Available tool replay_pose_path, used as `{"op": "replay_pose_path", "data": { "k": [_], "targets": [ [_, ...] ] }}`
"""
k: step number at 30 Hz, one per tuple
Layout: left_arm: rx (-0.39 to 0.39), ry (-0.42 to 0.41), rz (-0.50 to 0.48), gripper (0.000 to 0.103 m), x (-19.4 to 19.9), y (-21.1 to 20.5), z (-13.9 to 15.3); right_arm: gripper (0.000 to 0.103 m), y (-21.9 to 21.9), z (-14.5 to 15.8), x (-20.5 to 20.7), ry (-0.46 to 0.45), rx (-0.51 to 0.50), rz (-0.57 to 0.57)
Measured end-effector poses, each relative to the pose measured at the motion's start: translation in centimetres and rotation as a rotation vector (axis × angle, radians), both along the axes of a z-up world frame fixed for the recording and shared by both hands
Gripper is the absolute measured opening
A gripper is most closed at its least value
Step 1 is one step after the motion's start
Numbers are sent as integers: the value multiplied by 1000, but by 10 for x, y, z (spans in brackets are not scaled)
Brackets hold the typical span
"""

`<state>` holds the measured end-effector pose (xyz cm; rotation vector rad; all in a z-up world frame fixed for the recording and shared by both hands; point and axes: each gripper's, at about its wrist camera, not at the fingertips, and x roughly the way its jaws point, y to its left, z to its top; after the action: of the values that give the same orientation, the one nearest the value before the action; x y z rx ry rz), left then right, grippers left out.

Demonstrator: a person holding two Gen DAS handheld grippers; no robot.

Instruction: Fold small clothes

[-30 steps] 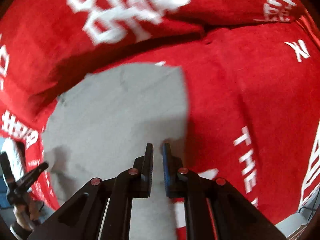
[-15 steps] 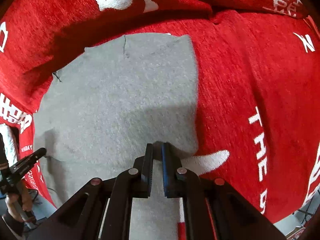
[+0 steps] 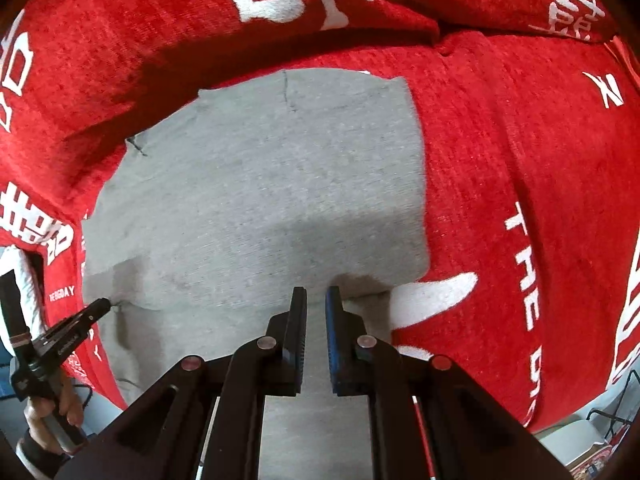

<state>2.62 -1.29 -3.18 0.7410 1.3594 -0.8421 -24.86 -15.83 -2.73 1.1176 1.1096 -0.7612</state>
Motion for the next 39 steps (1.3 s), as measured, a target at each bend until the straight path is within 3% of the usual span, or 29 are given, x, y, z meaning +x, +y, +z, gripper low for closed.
{"op": "replay_pose_path", "data": {
  "k": [9, 18, 20, 21, 22, 23, 24, 30, 34, 39],
  "targets": [
    [62, 7, 10, 11, -2, 4, -9, 11, 13, -2, 18, -16, 21, 8],
    [53, 11, -4, 11, -2, 15, -7, 11, 26, 0, 34, -23, 33, 29],
    [50, 20, 1, 11, 1, 16, -8, 16, 30, 1, 36, -23, 36, 33],
    [50, 25, 5, 12, 2, 18, -8, 30, 32, 2, 37, -23, 37, 33],
    [52, 26, 6, 32, 3, 21, -8, 47, 34, 3, 38, -22, 35, 33],
    [57, 25, 11, 55, 4, 23, -8, 53, 37, 5, 39, -23, 25, 34],
    [71, 20, 23, 103, 7, 26, -9, 56, 41, 7, 39, -24, 17, 36],
    [42, 17, 36, 101, 16, 39, -2, 57, 56, 12, 40, -23, 19, 35],
    [32, -3, 6, 101, 18, 50, 5, 73, 70, 16, 37, -35, 13, 23],
    [35, 34, -31, 101, 15, 66, 1, 84, 90, 29, 27, -90, -42, 1]
  ]
}}
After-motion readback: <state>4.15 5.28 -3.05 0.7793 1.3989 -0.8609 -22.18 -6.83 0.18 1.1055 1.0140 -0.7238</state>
